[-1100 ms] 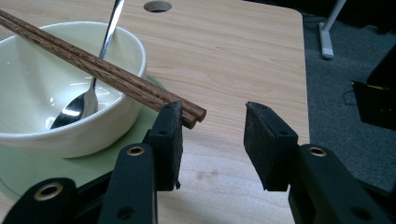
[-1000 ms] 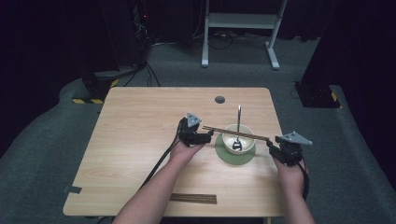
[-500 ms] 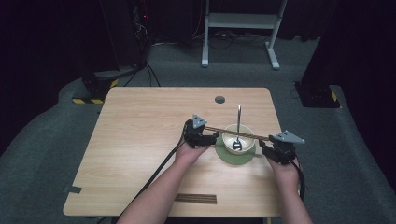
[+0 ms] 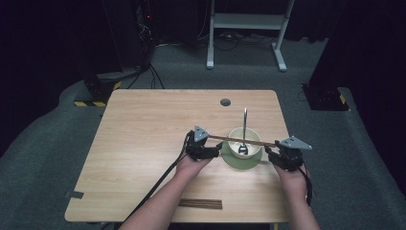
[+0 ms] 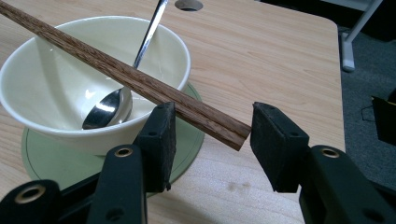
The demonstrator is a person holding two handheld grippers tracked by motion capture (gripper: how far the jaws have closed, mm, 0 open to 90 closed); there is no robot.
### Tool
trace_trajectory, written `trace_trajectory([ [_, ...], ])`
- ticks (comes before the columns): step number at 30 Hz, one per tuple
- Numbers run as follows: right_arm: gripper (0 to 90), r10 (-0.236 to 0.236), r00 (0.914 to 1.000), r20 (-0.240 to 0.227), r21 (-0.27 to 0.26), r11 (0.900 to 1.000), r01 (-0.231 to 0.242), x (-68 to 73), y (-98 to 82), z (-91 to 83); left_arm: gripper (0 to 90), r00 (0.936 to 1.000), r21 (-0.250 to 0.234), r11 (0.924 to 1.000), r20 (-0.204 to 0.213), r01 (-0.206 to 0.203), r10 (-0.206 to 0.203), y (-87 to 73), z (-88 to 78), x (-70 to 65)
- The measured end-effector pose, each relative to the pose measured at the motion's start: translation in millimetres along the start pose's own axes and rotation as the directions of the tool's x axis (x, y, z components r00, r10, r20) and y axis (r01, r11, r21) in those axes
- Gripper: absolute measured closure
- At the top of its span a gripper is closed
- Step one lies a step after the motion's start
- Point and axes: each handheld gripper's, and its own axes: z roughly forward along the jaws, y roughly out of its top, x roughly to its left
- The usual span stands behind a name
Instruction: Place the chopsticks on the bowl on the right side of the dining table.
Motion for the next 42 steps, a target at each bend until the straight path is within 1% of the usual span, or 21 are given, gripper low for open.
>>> trace_trajectory([
  [1, 50.5, 0.000, 1.0000, 0.001, 0.000, 1.000, 0.000, 0.0, -0.4, 0.4, 22.0, 1.0000, -0.001, 1.0000, -0.005, -0.003, 0.003, -0.2, -0.8, -0.1],
  [3, 49.6, 0.000, 1.0000, 0.007, 0.004, 1.000, 0.000, -0.1, -0.7, 0.8, 22.0, 0.9995, -0.004, 0.9999, -0.028, -0.011, 0.011, 0.4, -2.4, 0.5],
  [4, 49.5, 0.002, 1.0000, 0.008, 0.002, 1.000, -0.002, -0.3, -0.9, 0.6, 21.8, 0.9993, -0.007, 0.9999, -0.037, -0.009, 0.009, 1.2, -3.4, 2.1],
  [6, 49.3, 0.006, 0.9998, 0.017, 0.000, 1.000, -0.006, -0.7, -0.8, -1.0, 21.8, 0.9991, -0.014, 0.9999, -0.042, 0.005, -0.006, 2.7, -4.4, 5.2],
  [9, 49.3, 0.010, 0.9997, 0.020, -0.007, 1.000, -0.010, -0.6, -0.6, -4.5, 22.7, 0.9990, -0.019, 0.9995, -0.037, 0.024, -0.025, 4.1, -2.5, 8.8],
  [13, 49.5, 0.028, 0.9993, 0.025, -0.006, 1.000, -0.028, 1.7, -2.0, -7.7, 22.8, 0.9989, -0.008, 0.9994, -0.032, 0.035, -0.035, 5.9, 4.3, 10.8],
  [14, 49.6, 0.030, 0.9994, 0.018, -0.011, 0.999, -0.030, 2.5, -2.3, -8.1, 22.9, 0.9989, -0.001, 0.9994, -0.031, 0.034, -0.034, 6.3, 6.5, 11.3],
  [16, 49.6, 0.022, 0.9994, 0.026, -0.003, 1.000, -0.022, 4.9, -2.0, -7.0, 23.4, 0.9989, 0.002, 0.9992, -0.026, 0.040, -0.040, 6.0, 9.8, 10.9],
  [18, 49.6, 0.029, 0.9992, 0.027, -0.001, 1.000, -0.029, 4.8, -1.6, -5.2, 24.7, 0.9988, 0.007, 0.9989, -0.017, 0.046, -0.046, 5.3, 11.9, 10.4],
  [21, 49.3, 0.034, 0.9989, 0.032, 0.012, 0.999, -0.034, 3.7, -1.0, -0.5, 26.7, 0.9991, 0.013, 0.9990, -0.010, 0.042, -0.042, 4.2, 12.9, 9.0],
  [23, 49.4, 0.030, 0.9992, 0.026, 0.014, 0.999, -0.031, 3.5, -0.3, 1.9, 28.2, 0.9995, 0.019, 0.9994, -0.008, 0.030, -0.030, 3.5, 11.8, 7.2],
  [25, 49.7, 0.025, 0.9995, 0.019, 0.013, 1.000, -0.026, 4.2, 1.0, 3.5, 30.1, 0.9994, 0.013, 0.9994, -0.006, 0.033, -0.033, 2.8, 9.7, 4.7],
  [28, 49.4, 0.009, 0.9996, 0.025, 0.020, 1.000, -0.010, 4.6, 4.1, 6.4, 31.1, 0.9993, 0.009, 0.9993, -0.012, 0.035, -0.035, 1.2, 6.1, 2.8],
  [30, 49.5, 0.008, 0.9997, 0.024, 0.019, 1.000, -0.009, 3.2, 5.3, 7.4, 32.5, 0.9994, 0.010, 0.9994, -0.010, 0.034, -0.034, -1.1, 3.4, 2.2],
  [32, 49.8, 0.010, 0.9997, 0.020, 0.013, 1.000, -0.010, 1.8, 5.6, 7.8, 33.6, 0.9995, 0.012, 0.9995, -0.017, 0.028, -0.028, -3.8, 1.7, 1.4],
  [34, 49.5, 0.010, 0.9996, 0.025, 0.022, 1.000, -0.010, 1.2, 5.1, 8.6, 33.5, 0.9992, 0.021, 0.9995, -0.032, 0.024, -0.023, -5.8, 0.7, 2.9],
  [36, 49.0, 0.005, 0.9995, 0.030, 0.025, 1.000, -0.006, 1.5, 4.8, 7.8, 32.9, 0.9988, 0.021, 0.9993, -0.039, 0.030, -0.029, -6.7, -0.9, 4.9],
  [39, 49.0, 0.006, 0.9994, 0.034, 0.006, 1.000, -0.007, 2.7, 5.8, 2.6, 33.9, 0.9987, 0.014, 0.9995, -0.044, 0.028, -0.027, -7.1, -4.8, 9.2],
  [42, 49.4, 0.020, 0.9989, 0.042, -0.006, 1.000, -0.020, 4.0, 6.0, -2.1, 36.7, 0.9984, 0.010, 0.9995, -0.048, 0.031, -0.030, -7.4, -6.8, 12.0],
])
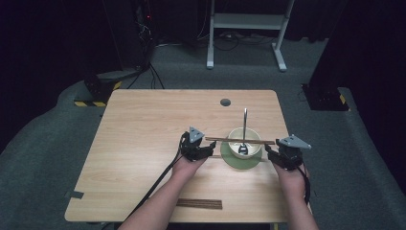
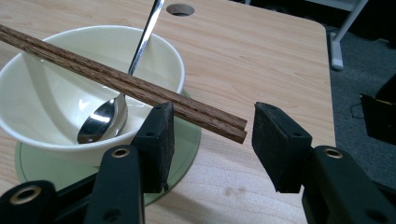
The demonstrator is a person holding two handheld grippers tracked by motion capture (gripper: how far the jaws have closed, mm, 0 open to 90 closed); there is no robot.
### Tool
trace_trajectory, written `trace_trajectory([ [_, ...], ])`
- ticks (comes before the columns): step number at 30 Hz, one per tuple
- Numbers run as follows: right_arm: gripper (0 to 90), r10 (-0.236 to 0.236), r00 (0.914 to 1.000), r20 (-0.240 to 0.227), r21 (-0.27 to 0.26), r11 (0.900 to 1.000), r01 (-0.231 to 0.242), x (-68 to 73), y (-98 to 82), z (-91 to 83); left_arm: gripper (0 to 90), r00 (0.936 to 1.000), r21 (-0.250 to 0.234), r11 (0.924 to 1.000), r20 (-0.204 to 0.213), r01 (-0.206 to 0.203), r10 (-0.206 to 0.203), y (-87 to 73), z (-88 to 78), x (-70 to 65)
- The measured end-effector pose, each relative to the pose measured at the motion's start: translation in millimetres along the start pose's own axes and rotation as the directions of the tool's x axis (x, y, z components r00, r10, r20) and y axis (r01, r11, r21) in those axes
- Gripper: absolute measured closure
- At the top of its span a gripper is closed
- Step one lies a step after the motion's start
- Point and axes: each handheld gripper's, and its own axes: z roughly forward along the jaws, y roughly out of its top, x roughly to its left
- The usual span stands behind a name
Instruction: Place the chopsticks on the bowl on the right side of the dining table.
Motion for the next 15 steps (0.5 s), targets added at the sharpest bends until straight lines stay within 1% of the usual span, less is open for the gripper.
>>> trace_trajectory([
  [3, 52.1, 0.015, 0.9998, 0.014, -0.008, 1.000, -0.015, 1.4, -2.2, -2.7, 42.7, 1.0000, 0.002, 1.0000, -0.009, -0.003, 0.003, -0.5, -0.5, 1.6],
  [5, 57.8, 0.032, 0.9992, 0.024, -0.004, 0.999, -0.032, 1.3, -4.4, -3.5, 47.6, 0.9999, -0.001, 1.0000, -0.011, -0.006, 0.006, -1.0, -1.1, 1.1],
  [7, 60.1, 0.041, 0.9986, 0.034, 0.003, 0.999, -0.041, 1.5, -6.1, -3.4, 51.1, 0.9999, -0.003, 1.0000, -0.015, -0.009, 0.009, -1.4, -1.4, 0.5],
  [9, 62.0, 0.043, 0.9985, 0.035, 0.017, 0.999, -0.043, 1.8, -7.4, -2.4, 54.3, 0.9997, 0.001, 0.9999, -0.018, -0.015, 0.015, -2.2, -0.9, -0.3],
  [10, 63.7, 0.038, 0.9983, 0.044, 0.018, 0.999, -0.039, 2.2, -8.3, -2.5, 55.9, 0.9997, 0.000, 0.9998, -0.018, -0.018, 0.018, -2.4, -0.7, -0.6],
  [11, 65.1, 0.044, 0.9980, 0.046, 0.017, 0.999, -0.045, 2.6, -8.9, -2.8, 57.2, 0.9996, -0.001, 0.9998, -0.019, -0.021, 0.021, -2.6, -0.6, -0.7],
  [15, 67.1, 0.048, 0.9973, 0.055, 0.027, 0.998, -0.049, 3.4, -11.2, -0.8, 61.5, 0.9996, -0.001, 0.9997, -0.016, -0.023, 0.023, -3.7, 0.3, -1.8],
])
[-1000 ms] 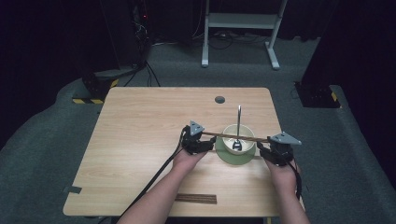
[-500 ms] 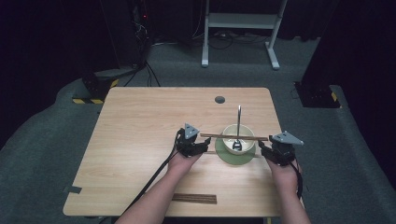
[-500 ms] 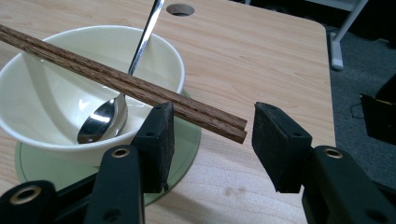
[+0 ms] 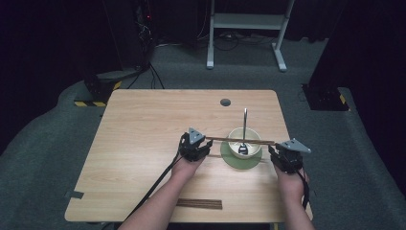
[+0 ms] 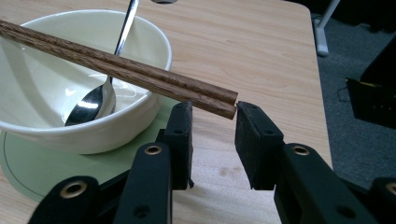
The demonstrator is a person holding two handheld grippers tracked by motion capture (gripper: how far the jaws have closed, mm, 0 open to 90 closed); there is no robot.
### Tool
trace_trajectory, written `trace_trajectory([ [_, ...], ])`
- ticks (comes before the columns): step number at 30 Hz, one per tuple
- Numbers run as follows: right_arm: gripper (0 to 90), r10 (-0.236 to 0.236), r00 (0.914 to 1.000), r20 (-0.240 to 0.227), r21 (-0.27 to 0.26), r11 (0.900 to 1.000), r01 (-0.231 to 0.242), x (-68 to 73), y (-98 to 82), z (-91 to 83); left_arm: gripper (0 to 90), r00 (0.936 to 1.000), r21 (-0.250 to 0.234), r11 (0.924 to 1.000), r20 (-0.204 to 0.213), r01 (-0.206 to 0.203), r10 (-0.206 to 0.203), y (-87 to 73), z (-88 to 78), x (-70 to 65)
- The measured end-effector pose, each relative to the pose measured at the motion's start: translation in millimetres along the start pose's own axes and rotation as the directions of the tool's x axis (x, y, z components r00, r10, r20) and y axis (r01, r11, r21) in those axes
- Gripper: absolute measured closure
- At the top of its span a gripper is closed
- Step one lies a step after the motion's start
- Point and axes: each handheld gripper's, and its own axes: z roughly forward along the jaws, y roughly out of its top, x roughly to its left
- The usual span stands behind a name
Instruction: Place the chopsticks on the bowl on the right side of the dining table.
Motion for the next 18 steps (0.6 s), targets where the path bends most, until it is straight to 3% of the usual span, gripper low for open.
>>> trace_trajectory([
  [13, 66.4, 0.002, 0.9999, 0.016, -0.008, 1.000, -0.002, -3.5, 4.8, -1.1, 66.4, 0.9999, -0.003, 0.9999, -0.003, -0.012, 0.012, -1.4, -4.2, -1.3],
  [18, 71.0, 0.007, 0.9998, 0.018, 0.000, 1.000, -0.007, -2.9, 0.7, -1.5, 67.6, 1.0000, -0.009, 1.0000, -0.008, 0.001, -0.001, -3.2, -7.2, 0.2],
])
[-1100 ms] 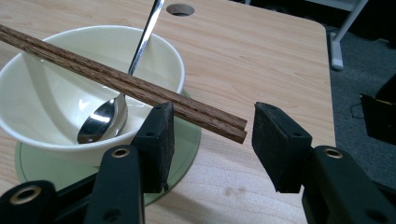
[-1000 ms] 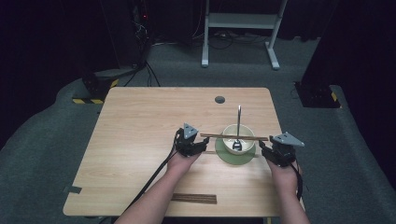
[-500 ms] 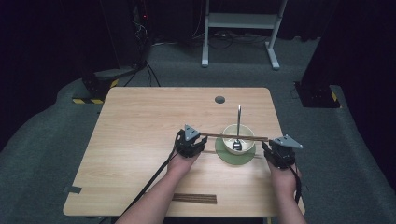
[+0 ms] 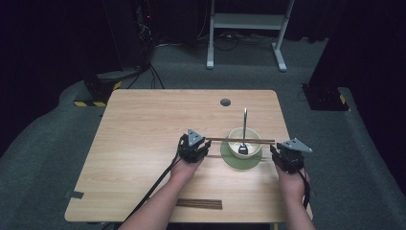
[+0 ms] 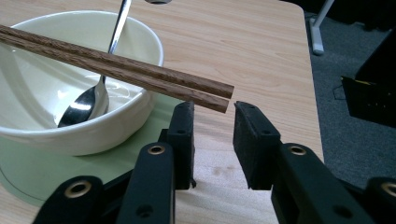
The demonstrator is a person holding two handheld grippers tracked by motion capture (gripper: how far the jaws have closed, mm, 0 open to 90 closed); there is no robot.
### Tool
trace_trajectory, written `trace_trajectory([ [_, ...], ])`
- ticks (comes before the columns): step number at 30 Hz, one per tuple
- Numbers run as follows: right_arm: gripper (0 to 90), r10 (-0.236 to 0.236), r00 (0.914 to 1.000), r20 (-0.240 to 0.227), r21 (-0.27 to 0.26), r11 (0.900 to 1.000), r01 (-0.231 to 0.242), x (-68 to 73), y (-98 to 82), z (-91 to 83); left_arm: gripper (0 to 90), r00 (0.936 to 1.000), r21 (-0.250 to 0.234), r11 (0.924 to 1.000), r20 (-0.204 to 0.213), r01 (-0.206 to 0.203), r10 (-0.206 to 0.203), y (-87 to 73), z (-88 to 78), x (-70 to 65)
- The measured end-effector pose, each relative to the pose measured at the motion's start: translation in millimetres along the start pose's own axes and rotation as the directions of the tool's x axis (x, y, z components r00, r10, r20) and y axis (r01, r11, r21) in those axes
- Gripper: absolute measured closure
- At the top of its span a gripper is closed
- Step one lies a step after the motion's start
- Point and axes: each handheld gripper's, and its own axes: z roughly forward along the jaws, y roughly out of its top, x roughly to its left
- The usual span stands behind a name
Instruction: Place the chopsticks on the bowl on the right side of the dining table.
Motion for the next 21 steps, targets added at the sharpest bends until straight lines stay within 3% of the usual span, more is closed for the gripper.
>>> trace_trajectory([
  [10, 76.6, 0.004, 1.0000, 0.004, 0.001, 1.000, -0.004, -0.4, 0.9, 2.4, 74.5, 0.9999, -0.009, 0.9999, -0.005, 0.012, -0.012, -4.3, -7.8, 6.7],
  [21, 78.2, 0.002, 0.9999, 0.016, 0.015, 1.000, -0.003, -2.7, 1.5, 3.8, 83.5, 1.0000, -0.008, 1.0000, 0.003, 0.004, -0.004, -5.4, -7.4, 3.4],
])
